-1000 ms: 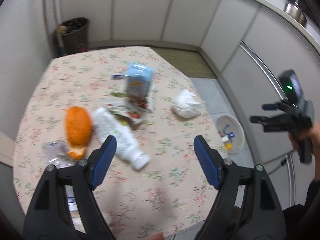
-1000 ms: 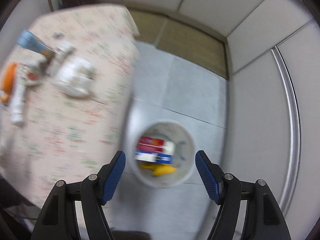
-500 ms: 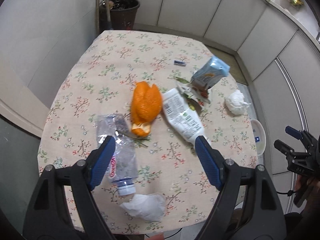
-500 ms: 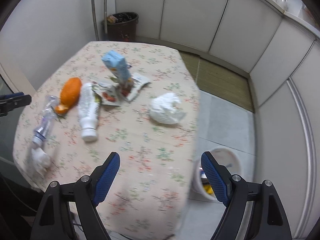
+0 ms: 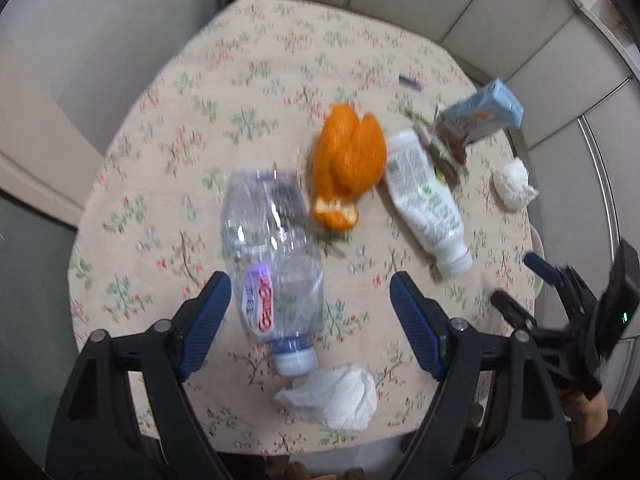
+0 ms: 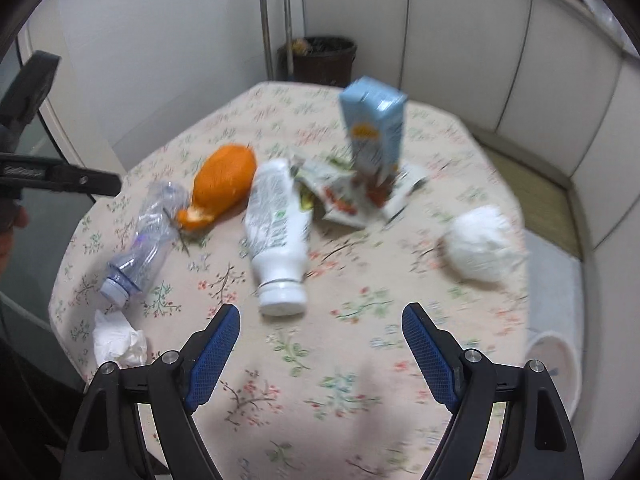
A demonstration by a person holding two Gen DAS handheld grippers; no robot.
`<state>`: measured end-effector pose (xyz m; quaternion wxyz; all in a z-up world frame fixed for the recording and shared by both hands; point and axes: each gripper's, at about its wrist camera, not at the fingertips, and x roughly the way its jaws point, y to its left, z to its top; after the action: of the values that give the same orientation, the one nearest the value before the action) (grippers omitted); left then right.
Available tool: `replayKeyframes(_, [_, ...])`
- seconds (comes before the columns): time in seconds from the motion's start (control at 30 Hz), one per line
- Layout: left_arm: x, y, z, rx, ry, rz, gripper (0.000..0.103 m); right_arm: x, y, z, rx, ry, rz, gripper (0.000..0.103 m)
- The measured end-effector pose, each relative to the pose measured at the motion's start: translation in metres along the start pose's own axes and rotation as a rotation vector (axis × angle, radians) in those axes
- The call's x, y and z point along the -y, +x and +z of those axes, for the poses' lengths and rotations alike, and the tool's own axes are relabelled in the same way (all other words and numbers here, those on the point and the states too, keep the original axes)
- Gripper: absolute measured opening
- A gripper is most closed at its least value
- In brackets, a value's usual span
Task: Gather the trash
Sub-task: 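Move the left gripper to the clear water bottle and grasp its cap end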
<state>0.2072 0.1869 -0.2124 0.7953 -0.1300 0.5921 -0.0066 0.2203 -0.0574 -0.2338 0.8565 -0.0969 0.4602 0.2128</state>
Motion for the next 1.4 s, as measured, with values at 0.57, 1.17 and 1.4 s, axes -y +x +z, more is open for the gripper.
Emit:
replayKeyframes(0.57, [-0.017, 0.033, -0.057, -0.2, -0.075, -0.084, 0.04, -0.012, 0.051, 0.005, -0.045, 0.018, 0.035, 0.075])
replayKeyframes(1.17, [-0.01, 0.035, -0.055, -0.093, -0.008, -0.003, 0.032, -0.01, 0.065, 0.007, -0.066, 0.031, 0.096, 0.042])
replayKeyframes(1.4, [0.0, 0.04, -0.059, -0.028, 0.057, 0.05, 0.033, -0.014, 0.067, 0.005, -0.078, 0.034, 0.1, 0.042])
